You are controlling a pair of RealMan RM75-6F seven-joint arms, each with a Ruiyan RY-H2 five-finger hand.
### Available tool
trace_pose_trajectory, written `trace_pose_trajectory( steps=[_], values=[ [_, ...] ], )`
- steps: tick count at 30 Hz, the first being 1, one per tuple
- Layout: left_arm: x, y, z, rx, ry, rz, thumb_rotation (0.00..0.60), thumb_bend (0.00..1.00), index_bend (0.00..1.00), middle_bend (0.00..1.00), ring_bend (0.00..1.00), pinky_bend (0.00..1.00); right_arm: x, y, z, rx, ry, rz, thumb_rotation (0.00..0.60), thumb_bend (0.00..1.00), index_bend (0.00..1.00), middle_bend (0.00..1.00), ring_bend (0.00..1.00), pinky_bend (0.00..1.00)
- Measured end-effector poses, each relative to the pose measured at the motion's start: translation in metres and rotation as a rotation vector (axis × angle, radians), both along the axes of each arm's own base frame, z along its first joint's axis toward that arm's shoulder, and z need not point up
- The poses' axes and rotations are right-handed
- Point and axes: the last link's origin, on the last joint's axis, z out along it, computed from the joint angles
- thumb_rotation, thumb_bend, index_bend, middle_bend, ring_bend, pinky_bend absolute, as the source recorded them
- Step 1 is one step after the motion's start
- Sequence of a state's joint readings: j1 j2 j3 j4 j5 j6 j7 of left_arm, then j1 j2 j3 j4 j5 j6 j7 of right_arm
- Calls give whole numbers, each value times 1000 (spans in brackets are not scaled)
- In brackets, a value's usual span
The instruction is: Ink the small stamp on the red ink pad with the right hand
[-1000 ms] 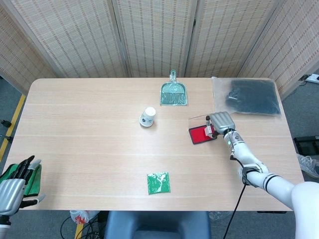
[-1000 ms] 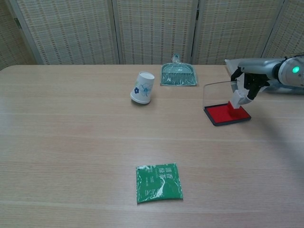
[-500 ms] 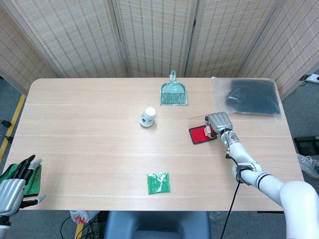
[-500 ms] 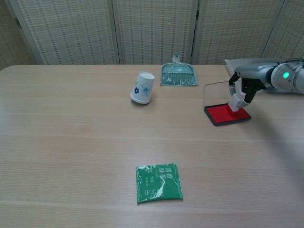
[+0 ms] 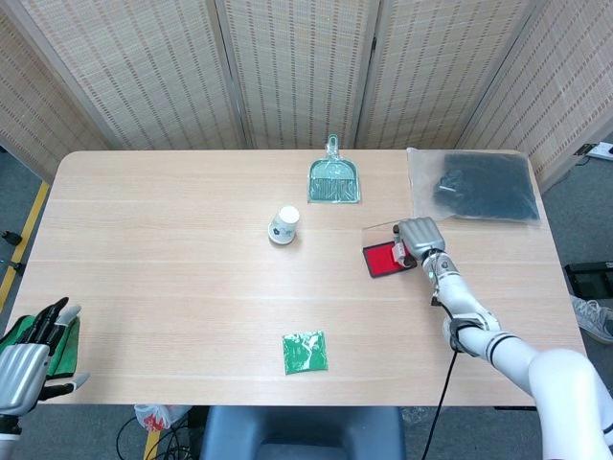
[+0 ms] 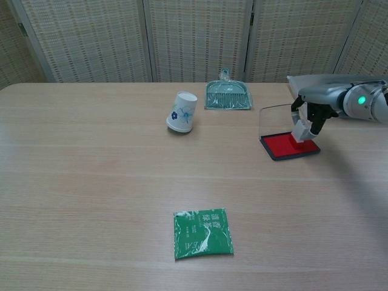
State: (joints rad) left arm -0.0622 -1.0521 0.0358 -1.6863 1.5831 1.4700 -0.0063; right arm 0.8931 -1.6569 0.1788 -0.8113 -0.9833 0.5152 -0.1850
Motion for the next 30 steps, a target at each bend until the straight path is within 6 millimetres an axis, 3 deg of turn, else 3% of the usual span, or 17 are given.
trace_pose_trajectory(
  steps=[7,17,26,30],
  values=[
    [0,2,-4,-10,13,4,600,175,93,0,0,259,8,9,17,-12,-32,43,600,297,933,1000,852,797],
    [10,-3,-4,-29,-30,-44,600,175,105,0,0,259,28,45,39,60,-122,70,600,297,932,964,808,794],
    [12,-7,-1,-32,-46,-64,600,175,105,0,0,259,27,73,15,190,-48,91,600,298,932,928,782,782],
    [12,-6,-1,-33,-46,-67,600,175,105,0,0,259,29,77,6,210,-38,86,600,297,932,922,778,778]
  ],
)
